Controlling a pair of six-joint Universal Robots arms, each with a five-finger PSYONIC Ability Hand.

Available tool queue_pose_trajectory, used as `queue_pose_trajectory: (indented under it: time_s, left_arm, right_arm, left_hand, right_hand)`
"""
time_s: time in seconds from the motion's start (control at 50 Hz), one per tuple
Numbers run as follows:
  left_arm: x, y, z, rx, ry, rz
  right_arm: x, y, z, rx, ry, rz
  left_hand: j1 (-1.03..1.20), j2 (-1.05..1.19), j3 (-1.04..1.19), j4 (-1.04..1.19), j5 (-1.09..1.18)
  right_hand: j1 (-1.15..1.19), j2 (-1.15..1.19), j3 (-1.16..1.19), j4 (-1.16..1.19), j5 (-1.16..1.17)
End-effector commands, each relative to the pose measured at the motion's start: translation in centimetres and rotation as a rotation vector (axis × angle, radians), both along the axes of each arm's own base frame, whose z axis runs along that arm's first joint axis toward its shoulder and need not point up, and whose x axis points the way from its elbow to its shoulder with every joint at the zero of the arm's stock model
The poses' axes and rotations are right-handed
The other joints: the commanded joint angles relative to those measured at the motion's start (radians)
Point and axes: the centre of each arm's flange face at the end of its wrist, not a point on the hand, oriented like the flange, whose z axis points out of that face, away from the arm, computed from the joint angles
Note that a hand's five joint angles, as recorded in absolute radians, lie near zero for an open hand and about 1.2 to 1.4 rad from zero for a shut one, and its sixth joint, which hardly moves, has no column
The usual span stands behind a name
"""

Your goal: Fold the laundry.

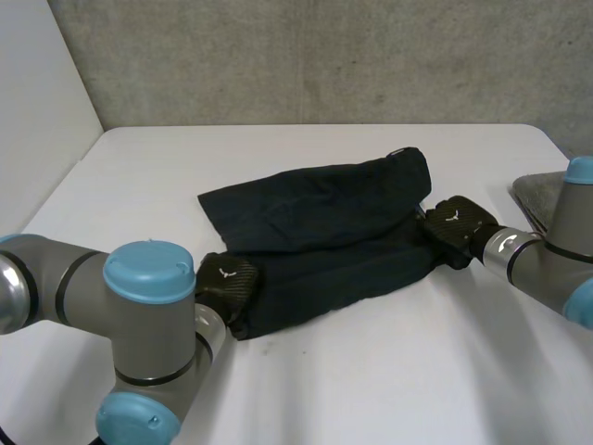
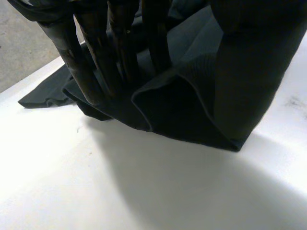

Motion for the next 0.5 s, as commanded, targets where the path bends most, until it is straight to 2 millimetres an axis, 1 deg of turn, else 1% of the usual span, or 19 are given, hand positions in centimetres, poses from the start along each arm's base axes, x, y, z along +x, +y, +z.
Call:
queue_pose_trajectory:
  time_s: [0.02, 0.08, 0.1, 0.12, 0.14, 0.18, 0.22, 0.24, 0.26, 0.3, 0.32, 0.34, 0.38, 0.4, 0.42, 0.44, 0.46, 0.48, 0.5]
  left_arm:
    - [-0.3, -0.5, -0.5, 0.008, -0.005, 0.001]
    - [-0.4, -0.4, -0.4, 0.007, -0.004, -0.002]
    - [-0.4, -0.4, -0.4, 0.007, -0.004, -0.002]
    - [-0.3, -0.4, -0.1, 0.001, 0.000, -0.001]
    - [-0.3, -0.5, 0.0, -0.003, 0.003, -0.001]
    - [-0.4, -0.5, 0.3, -0.010, 0.007, -0.001]
    - [-0.4, -0.5, 1.9, -0.045, 0.034, -0.001]
    - [-0.4, -0.6, 2.9, -0.066, 0.049, 0.001]
    - [-0.3, -0.6, 5.0, -0.111, 0.081, 0.003]
    - [-0.2, -0.5, 6.9, -0.153, 0.112, 0.005]
    - [-0.1, -0.5, 8.1, -0.179, 0.131, 0.006]
    - [0.2, -0.4, 10.5, -0.236, 0.169, 0.010]
    - [0.6, -0.2, 13.1, -0.303, 0.202, 0.013]
    - [0.9, -0.1, 14.4, -0.337, 0.215, 0.017]
    - [1.7, -0.1, 17.0, -0.411, 0.232, 0.028]
    - [2.1, 0.0, 18.3, -0.453, 0.242, 0.033]
    - [2.5, 0.0, 19.6, -0.494, 0.247, 0.043]
    - [3.4, 0.1, 21.9, -0.570, 0.253, 0.060]
    - [3.7, 0.3, 22.8, -0.600, 0.254, 0.066]
  right_arm:
    - [-0.3, 0.4, 1.5, 0.025, -0.045, -0.033]
    - [-0.3, 0.6, 1.7, 0.028, -0.049, -0.035]
    - [-0.4, 0.7, 1.8, 0.030, -0.049, -0.036]
    - [-0.3, 0.8, 1.9, 0.030, -0.049, -0.035]
    - [-0.4, 0.9, 2.0, 0.030, -0.048, -0.037]
    - [-0.4, 1.1, 2.6, 0.024, -0.046, -0.042]
    - [-0.5, 1.3, 3.2, 0.017, -0.043, -0.053]
    - [-0.6, 1.3, 3.6, 0.010, -0.041, -0.060]
    - [-0.8, 1.4, 4.8, -0.009, -0.032, -0.085]
    - [-1.0, 1.5, 5.9, -0.030, -0.027, -0.106]
    - [-1.2, 1.6, 7.5, -0.060, -0.020, -0.134]
    - [-1.4, 1.7, 8.3, -0.078, -0.018, -0.148]
    - [-1.6, 1.8, 10.6, -0.133, -0.023, -0.173]
    - [-1.8, 2.0, 13.3, -0.197, -0.038, -0.195]
    - [-1.8, 2.2, 14.7, -0.228, -0.052, -0.204]
    - [-1.9, 2.4, 16.0, -0.259, -0.069, -0.216]
    - [-2.2, 2.9, 18.6, -0.307, -0.111, -0.238]
    - [-2.3, 3.2, 19.8, -0.328, -0.135, -0.248]
    - [-2.3, 3.5, 21.0, -0.346, -0.157, -0.251]
  left_hand:
    - [0.268, 0.272, 0.274, 0.268, 0.273]
    - [0.444, 0.447, 0.450, 0.444, 0.449]
    - [0.537, 0.541, 0.543, 0.537, 0.542]
    - [0.739, 0.743, 0.745, 0.739, 0.744]
    - [0.822, 0.826, 0.828, 0.822, 0.827]
    - [0.823, 0.826, 0.829, 0.823, 0.828]
    - [0.823, 0.826, 0.829, 0.823, 0.828]
    - [0.823, 0.826, 0.829, 0.823, 0.828]
    - [0.823, 0.826, 0.829, 0.823, 0.828]
    - [0.823, 0.826, 0.829, 0.823, 0.828]
    - [0.823, 0.826, 0.829, 0.823, 0.828]
    - [0.823, 0.826, 0.829, 0.823, 0.828]
    - [0.823, 0.826, 0.829, 0.823, 0.828]
    - [0.823, 0.826, 0.829, 0.823, 0.828]
    - [0.823, 0.826, 0.829, 0.823, 0.828]
    - [0.823, 0.826, 0.829, 0.823, 0.828]
    - [0.823, 0.826, 0.829, 0.823, 0.828]
    - [0.823, 0.826, 0.829, 0.823, 0.828]
    - [0.823, 0.826, 0.829, 0.823, 0.828]
  right_hand:
    - [0.473, 0.229, 0.222, 0.209, 0.246]
    - [0.473, 0.229, 0.222, 0.209, 0.246]
    - [0.473, 0.229, 0.222, 0.209, 0.246]
    - [0.473, 0.229, 0.222, 0.209, 0.246]
    - [0.473, 0.229, 0.222, 0.209, 0.246]
    - [0.473, 0.229, 0.222, 0.209, 0.246]
    - [0.473, 0.229, 0.222, 0.209, 0.246]
    - [0.473, 0.229, 0.222, 0.209, 0.246]
    - [0.473, 0.229, 0.222, 0.209, 0.246]
    - [0.473, 0.229, 0.222, 0.209, 0.246]
    - [0.473, 0.229, 0.222, 0.209, 0.246]
    - [0.473, 0.229, 0.222, 0.209, 0.246]
    - [0.473, 0.229, 0.222, 0.209, 0.246]
    - [0.473, 0.229, 0.222, 0.209, 0.246]
    - [0.473, 0.229, 0.222, 0.209, 0.246]
    - [0.473, 0.229, 0.222, 0.209, 0.246]
    - [0.473, 0.229, 0.222, 0.209, 0.246]
    - [0.473, 0.229, 0.222, 0.209, 0.246]
    - [0.473, 0.229, 0.222, 0.209, 0.246]
